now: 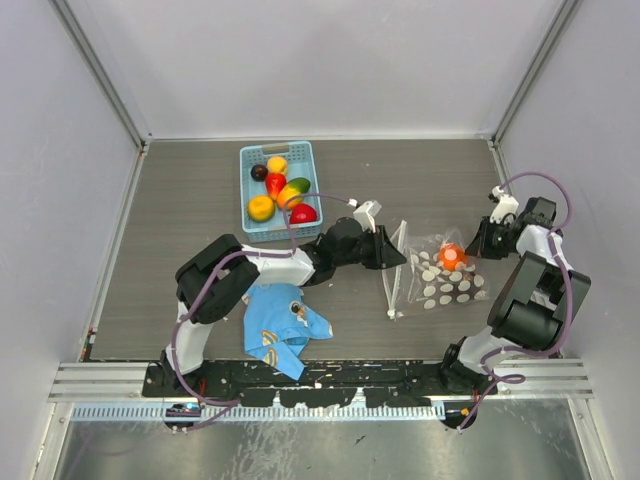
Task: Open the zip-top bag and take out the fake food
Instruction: Pick up the fake fruit from the zipper food storage bag.
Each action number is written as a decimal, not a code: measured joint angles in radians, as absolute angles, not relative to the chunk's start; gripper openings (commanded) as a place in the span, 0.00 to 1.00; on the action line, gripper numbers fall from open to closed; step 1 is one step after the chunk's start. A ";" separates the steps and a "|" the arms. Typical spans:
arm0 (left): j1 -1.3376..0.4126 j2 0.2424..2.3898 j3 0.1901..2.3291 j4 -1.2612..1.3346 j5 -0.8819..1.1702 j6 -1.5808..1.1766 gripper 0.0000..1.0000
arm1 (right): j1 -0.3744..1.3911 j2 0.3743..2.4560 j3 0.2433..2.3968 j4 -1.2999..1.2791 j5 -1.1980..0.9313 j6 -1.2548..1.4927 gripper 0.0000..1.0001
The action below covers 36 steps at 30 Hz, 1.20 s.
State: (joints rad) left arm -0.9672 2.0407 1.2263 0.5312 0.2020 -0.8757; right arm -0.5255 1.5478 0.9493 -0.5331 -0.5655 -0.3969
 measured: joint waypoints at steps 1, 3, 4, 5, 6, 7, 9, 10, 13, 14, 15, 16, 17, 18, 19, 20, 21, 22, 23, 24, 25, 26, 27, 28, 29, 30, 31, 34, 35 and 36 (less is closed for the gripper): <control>-0.966 2.041 1.226 0.533 0.205 -0.879 0.09 | -0.525 1.549 0.949 -0.533 -0.556 -0.400 0.01; -0.965 2.041 1.226 0.542 0.210 -0.873 0.03 | -0.525 1.552 0.949 -0.536 -0.542 -0.406 0.01; -0.962 2.041 1.226 0.546 0.213 -0.873 0.01 | -0.525 1.554 0.949 -0.537 -0.537 -0.410 0.01; -0.960 2.041 1.224 0.554 0.215 -0.873 0.00 | -0.525 1.554 0.949 -0.539 -0.531 -0.413 0.01; -0.958 2.041 1.219 0.568 0.216 -0.871 0.00 | -0.525 1.555 0.949 -0.540 -0.526 -0.414 0.01; -0.956 2.041 1.214 0.578 0.218 -0.871 0.00 | -0.525 1.556 0.949 -0.541 -0.521 -0.416 0.01; -0.954 2.041 1.193 0.613 0.224 -0.870 0.00 | -0.525 1.559 0.949 -0.543 -0.513 -0.419 0.01; -0.953 2.041 1.180 0.632 0.228 -0.867 0.00 | -0.525 1.559 0.949 -0.545 -0.508 -0.420 0.01; -0.953 2.041 1.142 0.689 0.236 -0.863 0.00 | -0.524 1.562 0.949 -0.546 -0.490 -0.420 0.01; -0.953 2.041 1.125 0.712 0.239 -0.859 0.00 | -0.524 1.563 0.949 -0.546 -0.481 -0.419 0.01; -0.953 2.041 1.112 0.730 0.242 -0.856 0.00 | -0.524 1.565 0.949 -0.546 -0.473 -0.419 0.01; -0.953 2.041 1.099 0.748 0.244 -0.854 0.00 | -0.525 1.567 0.948 -0.546 -0.467 -0.419 0.01; -0.953 2.041 1.088 0.765 0.248 -0.852 0.00 | -0.524 1.567 0.948 -0.546 -0.462 -0.419 0.01; -0.953 2.041 1.077 0.784 0.252 -0.850 0.00 | -0.524 1.567 0.948 -0.546 -0.456 -0.420 0.01; -0.953 2.041 1.070 0.798 0.255 -0.848 0.00 | -0.522 1.568 0.948 -0.546 -0.451 -0.420 0.01; -0.953 2.041 1.060 0.819 0.258 -0.846 0.00 | -0.519 1.570 0.948 -0.546 -0.444 -0.420 0.01; -0.953 2.040 1.050 0.834 0.258 -0.844 0.00 | -0.518 1.572 0.948 -0.546 -0.437 -0.420 0.01; -0.953 2.040 1.041 0.847 0.258 -0.842 0.00 | -0.516 1.576 0.948 -0.547 -0.432 -0.421 0.01; -0.953 2.040 1.031 0.859 0.259 -0.839 0.00 | -0.513 1.579 0.948 -0.547 -0.428 -0.421 0.01; -0.953 2.040 1.022 0.868 0.260 -0.836 0.00 | -0.511 1.583 0.948 -0.548 -0.424 -0.423 0.01; -0.953 2.040 1.014 0.875 0.262 -0.831 0.00 | -0.510 1.587 0.948 -0.548 -0.419 -0.425 0.01; -0.953 2.040 1.008 0.879 0.264 -0.826 0.00 | -0.507 1.591 0.948 -0.548 -0.414 -0.428 0.01; -0.954 2.040 1.004 0.881 0.266 -0.822 0.00 | -0.503 1.595 0.948 -0.549 -0.409 -0.430 0.01; -0.954 2.040 1.001 0.883 0.268 -0.817 0.00 | -0.499 1.598 0.948 -0.551 -0.406 -0.434 0.01; -0.955 2.040 1.000 0.883 0.269 -0.813 0.00 | -0.498 1.601 0.948 -0.552 -0.403 -0.436 0.01; -0.956 2.040 0.999 0.882 0.270 -0.804 0.00 | -0.496 1.604 0.948 -0.554 -0.402 -0.439 0.01; -0.957 2.040 0.997 0.882 0.270 -0.796 0.00 | -0.494 1.606 0.948 -0.556 -0.402 -0.442 0.01; -0.961 2.040 0.992 0.882 0.271 -0.773 0.00 | -0.494 1.604 0.948 -0.561 -0.414 -0.450 0.19; -0.962 2.040 0.991 0.881 0.273 -0.768 0.00 | -0.496 1.601 0.948 -0.563 -0.423 -0.452 0.26; -0.962 2.040 0.991 0.879 0.275 -0.764 0.00 | -0.500 1.593 0.948 -0.567 -0.439 -0.461 0.30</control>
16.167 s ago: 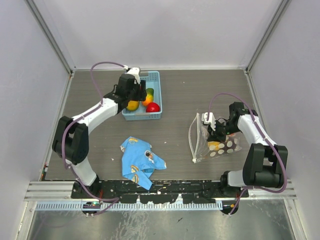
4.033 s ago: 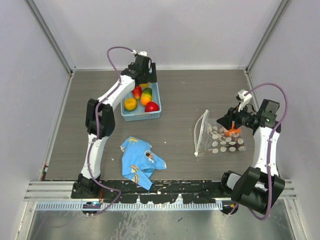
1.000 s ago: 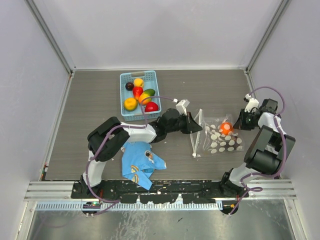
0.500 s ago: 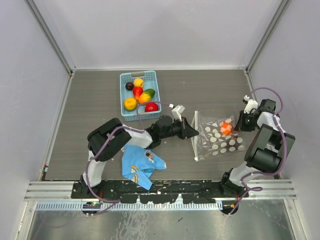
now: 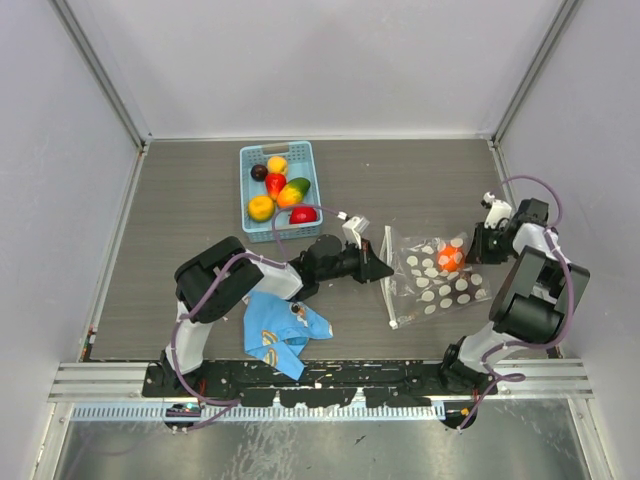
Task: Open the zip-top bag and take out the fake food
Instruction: Pick up the fake fruit from the zipper food storage bag.
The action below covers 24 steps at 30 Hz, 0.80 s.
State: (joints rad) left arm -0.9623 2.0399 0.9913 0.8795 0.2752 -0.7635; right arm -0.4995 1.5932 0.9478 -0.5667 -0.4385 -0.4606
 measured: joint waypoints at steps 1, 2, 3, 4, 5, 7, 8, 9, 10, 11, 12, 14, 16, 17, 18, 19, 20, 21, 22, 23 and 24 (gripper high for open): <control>-0.963 2.040 0.991 0.879 0.277 -0.760 0.00 | -0.503 1.589 0.948 -0.567 -0.443 -0.461 0.36; -0.963 2.038 0.991 0.879 0.280 -0.755 0.00 | -0.511 1.576 0.948 -0.570 -0.456 -0.466 0.40; -0.963 2.037 0.991 0.878 0.284 -0.749 0.00 | -0.519 1.559 0.948 -0.574 -0.471 -0.469 0.44; -0.963 2.036 0.991 0.878 0.287 -0.746 0.00 | -0.527 1.540 0.948 -0.577 -0.484 -0.472 0.47; -0.963 2.033 0.991 0.878 0.291 -0.744 0.00 | -0.539 1.514 0.948 -0.581 -0.504 -0.478 0.51; -0.964 2.026 0.992 0.878 0.297 -0.743 0.00 | -0.567 1.457 0.948 -0.587 -0.544 -0.488 0.58; -0.965 2.024 0.993 0.878 0.300 -0.743 0.00 | -0.582 1.430 0.948 -0.590 -0.566 -0.495 0.63; -0.966 2.020 0.994 0.878 0.302 -0.742 0.00 | -0.596 1.406 0.948 -0.593 -0.591 -0.501 0.68; -0.967 2.017 0.994 0.878 0.303 -0.742 0.00 | -0.609 1.383 0.948 -0.600 -0.623 -0.510 0.73; -0.969 2.012 0.994 0.878 0.305 -0.742 0.00 | -0.619 1.364 0.948 -0.609 -0.656 -0.521 0.76; -0.970 2.008 0.994 0.878 0.309 -0.742 0.00 | -0.628 1.349 0.948 -0.619 -0.691 -0.529 0.78; -0.972 1.998 0.994 0.877 0.314 -0.742 0.00 | -0.632 1.339 0.948 -0.640 -0.767 -0.546 0.79; -0.974 1.991 0.995 0.878 0.317 -0.742 0.00 | -0.624 1.347 0.948 -0.666 -0.826 -0.553 0.80; -0.974 1.991 0.998 0.879 0.319 -0.741 0.00 | -0.619 1.355 0.948 -0.676 -0.845 -0.554 0.79; -0.976 1.991 1.000 0.878 0.319 -0.741 0.00 | -0.614 1.364 0.948 -0.682 -0.854 -0.553 0.78; -0.976 1.991 1.000 0.878 0.320 -0.741 0.00 | -0.608 1.379 0.948 -0.683 -0.859 -0.550 0.77; -0.976 1.991 1.001 0.878 0.321 -0.741 0.00 | -0.604 1.393 0.948 -0.682 -0.858 -0.547 0.76; -0.977 1.991 1.002 0.878 0.321 -0.741 0.00 | -0.599 1.410 0.948 -0.682 -0.853 -0.543 0.73; -0.977 1.991 1.003 0.877 0.321 -0.741 0.00 | -0.595 1.427 0.948 -0.682 -0.845 -0.540 0.69; -0.977 1.991 1.004 0.877 0.321 -0.741 0.00 | -0.590 1.443 0.948 -0.681 -0.834 -0.537 0.65; -0.978 1.991 1.005 0.877 0.322 -0.741 0.00 | -0.588 1.456 0.948 -0.681 -0.822 -0.535 0.62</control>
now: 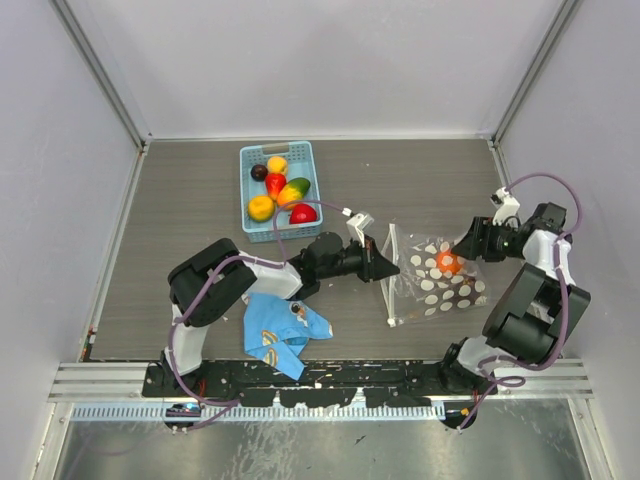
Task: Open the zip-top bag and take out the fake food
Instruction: Pick up the fake fruit from the zipper food storage bag.
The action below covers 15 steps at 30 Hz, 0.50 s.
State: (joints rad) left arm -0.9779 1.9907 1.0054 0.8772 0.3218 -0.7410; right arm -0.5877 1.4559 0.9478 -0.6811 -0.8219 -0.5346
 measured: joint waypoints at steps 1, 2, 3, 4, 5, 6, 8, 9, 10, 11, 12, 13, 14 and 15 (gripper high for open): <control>-0.978 1.991 1.007 0.878 0.321 -0.741 0.00 | -0.585 1.467 0.948 -0.681 -0.808 -0.531 0.55; -0.978 1.991 1.008 0.878 0.322 -0.741 0.00 | -0.583 1.475 0.948 -0.681 -0.793 -0.528 0.49; -0.979 1.991 1.009 0.877 0.322 -0.741 0.00 | -0.582 1.481 0.948 -0.680 -0.782 -0.528 0.44; -0.979 1.991 1.009 0.877 0.322 -0.741 0.00 | -0.581 1.488 0.948 -0.679 -0.769 -0.524 0.38; -0.980 1.991 1.010 0.878 0.322 -0.741 0.00 | -0.579 1.494 0.948 -0.678 -0.756 -0.521 0.32; -0.980 1.991 1.010 0.878 0.322 -0.741 0.00 | -0.576 1.501 0.948 -0.676 -0.741 -0.519 0.27; -0.980 1.991 1.010 0.877 0.322 -0.741 0.00 | -0.568 1.513 0.948 -0.670 -0.713 -0.510 0.19; -0.980 1.991 1.010 0.878 0.322 -0.741 0.00 | -0.562 1.517 0.948 -0.665 -0.695 -0.504 0.15; -0.980 1.991 1.010 0.877 0.322 -0.741 0.00 | -0.557 1.519 0.948 -0.661 -0.682 -0.499 0.11; -0.980 1.991 1.010 0.877 0.322 -0.741 0.00 | -0.548 1.519 0.947 -0.655 -0.664 -0.493 0.08; -0.980 1.991 1.010 0.877 0.322 -0.741 0.00 | -0.538 1.519 0.946 -0.650 -0.646 -0.489 0.07; -0.980 1.991 1.010 0.877 0.322 -0.741 0.00 | -0.524 1.519 0.945 -0.643 -0.625 -0.484 0.05; -0.980 1.991 1.011 0.877 0.322 -0.741 0.00 | -0.513 1.520 0.944 -0.638 -0.609 -0.482 0.04; -0.980 1.991 1.012 0.876 0.322 -0.741 0.00 | -0.501 1.522 0.943 -0.634 -0.593 -0.479 0.03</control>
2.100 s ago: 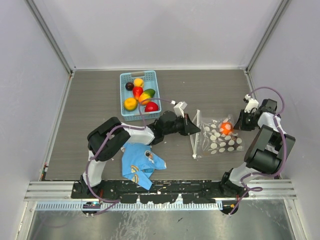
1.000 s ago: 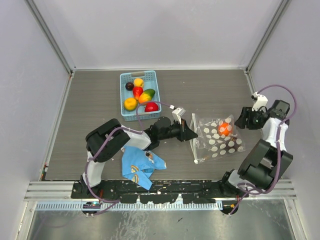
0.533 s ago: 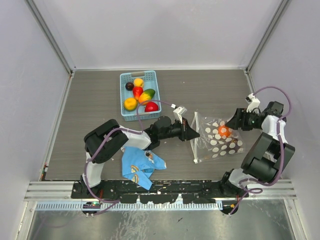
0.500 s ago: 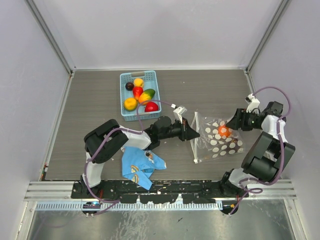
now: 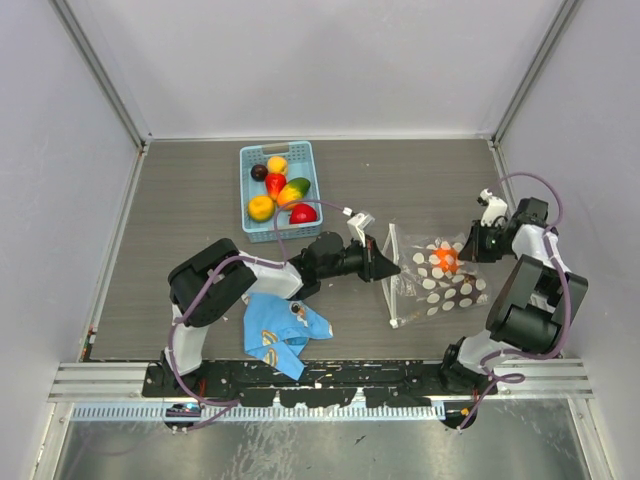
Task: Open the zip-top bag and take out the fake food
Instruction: Pick up the fake fruit from the zipper food storage bag.
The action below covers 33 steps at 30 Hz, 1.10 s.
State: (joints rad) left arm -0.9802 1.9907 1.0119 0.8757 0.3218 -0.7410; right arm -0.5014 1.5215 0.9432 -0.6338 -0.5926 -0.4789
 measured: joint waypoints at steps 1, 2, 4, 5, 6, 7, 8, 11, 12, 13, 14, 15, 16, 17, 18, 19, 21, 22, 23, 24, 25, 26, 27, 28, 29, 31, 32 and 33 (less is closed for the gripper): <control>-0.980 1.991 1.013 0.875 0.322 -0.741 0.00 | -0.491 1.525 0.943 -0.628 -0.577 -0.477 0.02; -0.980 1.991 1.015 0.874 0.322 -0.741 0.00 | -0.480 1.530 0.943 -0.623 -0.560 -0.475 0.02; -0.980 1.991 1.019 0.870 0.322 -0.741 0.00 | -0.463 1.541 0.943 -0.616 -0.534 -0.472 0.01; -0.980 1.991 1.021 0.867 0.322 -0.741 0.00 | -0.451 1.548 0.942 -0.612 -0.517 -0.471 0.01; -0.980 1.991 1.026 0.863 0.322 -0.741 0.00 | -0.444 1.553 0.941 -0.610 -0.508 -0.471 0.01; -0.980 1.991 1.029 0.861 0.322 -0.741 0.00 | -0.432 1.559 0.939 -0.605 -0.493 -0.471 0.01; -0.980 1.991 1.032 0.859 0.322 -0.740 0.00 | -0.424 1.562 0.937 -0.604 -0.484 -0.471 0.01; -0.980 1.991 1.038 0.854 0.322 -0.740 0.00 | -0.394 1.572 0.937 -0.599 -0.456 -0.471 0.01; -0.980 1.992 1.040 0.851 0.322 -0.740 0.00 | -0.386 1.574 0.937 -0.598 -0.451 -0.472 0.01; -0.980 1.992 1.042 0.848 0.322 -0.739 0.00 | -0.377 1.576 0.937 -0.598 -0.447 -0.472 0.01; -0.980 1.992 1.044 0.847 0.322 -0.739 0.00 | -0.370 1.576 0.937 -0.598 -0.445 -0.473 0.01; -0.980 1.992 1.046 0.846 0.322 -0.739 0.00 | -0.363 1.577 0.937 -0.599 -0.446 -0.475 0.01; -0.980 1.993 1.048 0.843 0.322 -0.739 0.00 | -0.358 1.578 0.937 -0.599 -0.448 -0.479 0.01; -0.980 1.994 1.051 0.840 0.322 -0.739 0.00 | -0.353 1.578 0.937 -0.600 -0.453 -0.484 0.02; -0.980 1.996 1.054 0.836 0.322 -0.739 0.00 | -0.349 1.578 0.937 -0.603 -0.463 -0.491 0.03; -0.980 1.999 1.059 0.833 0.322 -0.739 0.00 | -0.347 1.578 0.937 -0.606 -0.471 -0.496 0.03; -0.980 2.009 1.071 0.824 0.322 -0.739 0.02 | -0.343 1.578 0.937 -0.616 -0.490 -0.508 0.04; -0.980 2.012 1.075 0.818 0.322 -0.739 0.04 | -0.343 1.580 0.937 -0.620 -0.497 -0.514 0.04; -0.980 2.016 1.077 0.815 0.322 -0.739 0.07 | -0.342 1.581 0.937 -0.622 -0.501 -0.518 0.04; -0.980 2.019 1.079 0.812 0.322 -0.739 0.10 | -0.342 1.583 0.937 -0.624 -0.504 -0.521 0.04; -0.980 2.020 1.079 0.807 0.322 -0.739 0.14 | -0.342 1.584 0.937 -0.625 -0.505 -0.523 0.04; -0.980 2.020 1.079 0.801 0.322 -0.738 0.18 | -0.342 1.585 0.937 -0.625 -0.505 -0.524 0.04; -0.980 2.020 1.079 0.795 0.322 -0.738 0.21 | -0.343 1.584 0.938 -0.625 -0.506 -0.525 0.04; -0.979 2.020 1.079 0.793 0.323 -0.739 0.26 | -0.344 1.584 0.939 -0.625 -0.506 -0.525 0.04; -0.978 2.020 1.079 0.792 0.323 -0.738 0.31 | -0.345 1.584 0.939 -0.625 -0.505 -0.525 0.04; -0.972 2.019 1.077 0.789 0.322 -0.731 0.39 | -0.349 1.584 0.939 -0.624 -0.499 -0.527 0.04; -0.970 2.016 1.073 0.787 0.322 -0.723 0.42 | -0.350 1.584 0.939 -0.624 -0.498 -0.528 0.04; -0.968 2.009 1.062 0.785 0.321 -0.714 0.45 | -0.351 1.583 0.939 -0.625 -0.495 -0.530 0.04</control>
